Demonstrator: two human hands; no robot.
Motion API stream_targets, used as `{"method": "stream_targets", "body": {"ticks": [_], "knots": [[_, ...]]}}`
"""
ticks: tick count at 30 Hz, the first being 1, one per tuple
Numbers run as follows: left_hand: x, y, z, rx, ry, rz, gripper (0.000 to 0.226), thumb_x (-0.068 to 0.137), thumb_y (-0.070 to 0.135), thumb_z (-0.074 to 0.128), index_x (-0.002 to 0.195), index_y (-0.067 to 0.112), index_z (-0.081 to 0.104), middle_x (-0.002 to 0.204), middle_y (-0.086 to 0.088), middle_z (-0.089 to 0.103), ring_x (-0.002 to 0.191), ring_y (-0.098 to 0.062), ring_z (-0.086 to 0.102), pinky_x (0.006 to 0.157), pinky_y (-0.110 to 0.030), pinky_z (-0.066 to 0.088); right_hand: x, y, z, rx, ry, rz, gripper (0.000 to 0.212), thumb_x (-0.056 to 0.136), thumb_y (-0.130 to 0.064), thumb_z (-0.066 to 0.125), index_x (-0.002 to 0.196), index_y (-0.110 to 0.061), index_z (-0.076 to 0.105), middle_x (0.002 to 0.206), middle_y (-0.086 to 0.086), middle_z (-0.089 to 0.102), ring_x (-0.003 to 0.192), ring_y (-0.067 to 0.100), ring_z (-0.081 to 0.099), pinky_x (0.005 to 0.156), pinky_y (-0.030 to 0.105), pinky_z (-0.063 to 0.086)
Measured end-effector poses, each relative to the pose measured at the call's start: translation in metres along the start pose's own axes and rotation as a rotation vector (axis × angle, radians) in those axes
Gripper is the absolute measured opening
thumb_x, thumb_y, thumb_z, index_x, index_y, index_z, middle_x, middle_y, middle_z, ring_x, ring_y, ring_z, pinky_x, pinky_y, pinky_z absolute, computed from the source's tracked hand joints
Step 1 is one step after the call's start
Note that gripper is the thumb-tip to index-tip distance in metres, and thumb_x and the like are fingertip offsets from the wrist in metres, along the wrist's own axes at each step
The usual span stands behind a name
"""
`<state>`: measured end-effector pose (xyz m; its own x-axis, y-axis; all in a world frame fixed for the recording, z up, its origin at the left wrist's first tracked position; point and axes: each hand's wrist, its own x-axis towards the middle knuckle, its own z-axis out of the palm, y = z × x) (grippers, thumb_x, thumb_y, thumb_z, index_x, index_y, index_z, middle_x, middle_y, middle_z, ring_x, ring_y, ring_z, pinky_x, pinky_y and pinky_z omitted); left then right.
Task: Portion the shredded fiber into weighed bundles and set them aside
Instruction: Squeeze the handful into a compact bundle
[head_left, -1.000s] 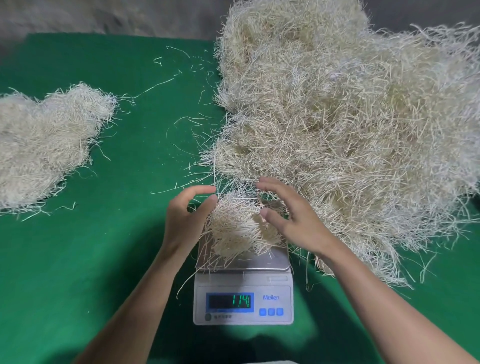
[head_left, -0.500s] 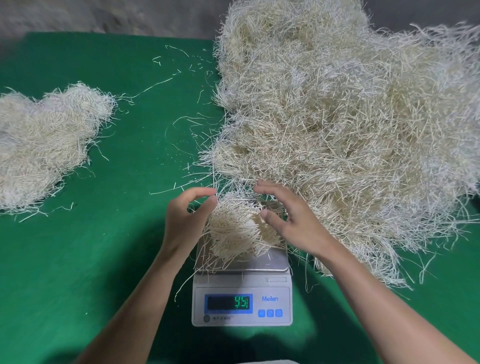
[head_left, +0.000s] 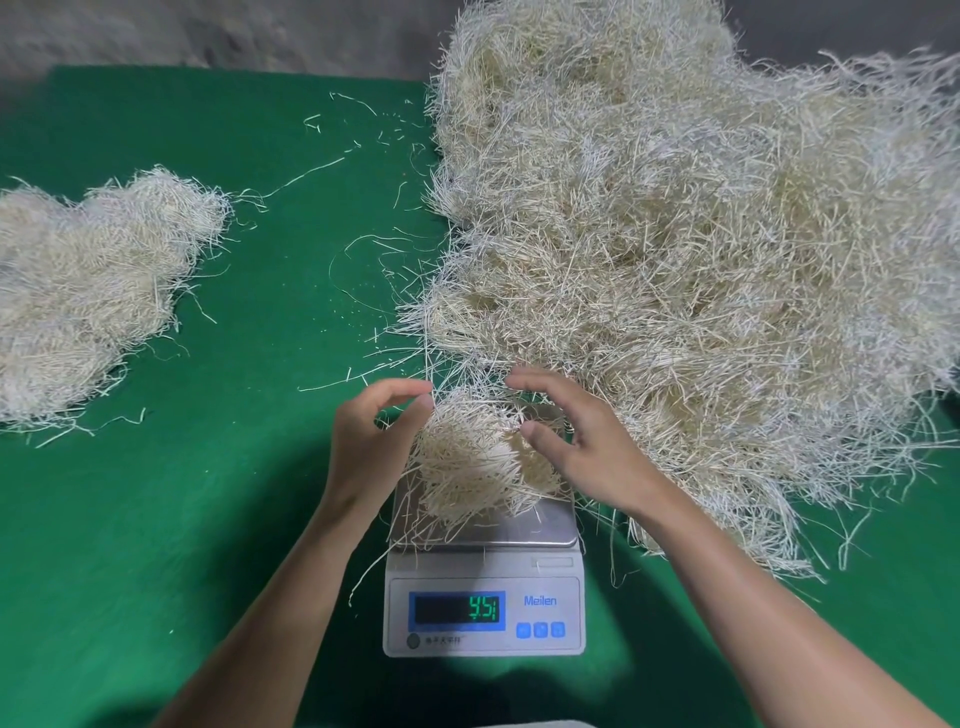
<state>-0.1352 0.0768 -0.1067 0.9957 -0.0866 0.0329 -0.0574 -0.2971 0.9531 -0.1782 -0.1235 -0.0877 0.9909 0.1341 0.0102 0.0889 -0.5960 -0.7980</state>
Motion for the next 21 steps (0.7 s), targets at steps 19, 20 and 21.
{"method": "stream_targets", "body": {"ticks": [19, 20, 21], "knots": [[0.006, -0.017, 0.011, 0.168, -0.301, -0.143, 0.035, 0.089, 0.03, 0.046, 0.08, 0.001, 0.064, 0.07, -0.017, 0.06, 0.06, -0.014, 0.058, 0.053, -0.024, 0.046, 0.023, 0.038, 0.066, -0.452, -0.074, -0.056, 0.09, 0.07, -0.027, 0.079, 0.144, -0.039, 0.028, 0.142, 0.003, 0.042, 0.127, 0.022, 0.04, 0.105, 0.045, 0.038], [0.007, -0.017, 0.012, 0.148, -0.22, -0.136, 0.032, 0.09, 0.03, 0.049, 0.094, 0.003, 0.067, 0.084, -0.013, 0.066, 0.075, -0.015, 0.063, 0.065, -0.027, 0.052, 0.026, 0.033, 0.063, -0.356, -0.02, -0.065, 0.077, 0.072, -0.024, 0.077, 0.139, -0.031, 0.041, 0.132, 0.002, 0.052, 0.118, 0.02, 0.047, 0.099, 0.043, 0.043], [0.007, -0.017, 0.012, 0.106, -0.098, -0.123, 0.029, 0.092, 0.028, 0.053, 0.11, 0.008, 0.064, 0.101, -0.006, 0.067, 0.091, -0.013, 0.063, 0.077, -0.027, 0.052, 0.032, 0.026, 0.058, -0.272, 0.041, -0.065, 0.067, 0.072, -0.021, 0.077, 0.134, -0.024, 0.05, 0.124, 0.003, 0.056, 0.11, 0.019, 0.051, 0.095, 0.042, 0.046]]}}
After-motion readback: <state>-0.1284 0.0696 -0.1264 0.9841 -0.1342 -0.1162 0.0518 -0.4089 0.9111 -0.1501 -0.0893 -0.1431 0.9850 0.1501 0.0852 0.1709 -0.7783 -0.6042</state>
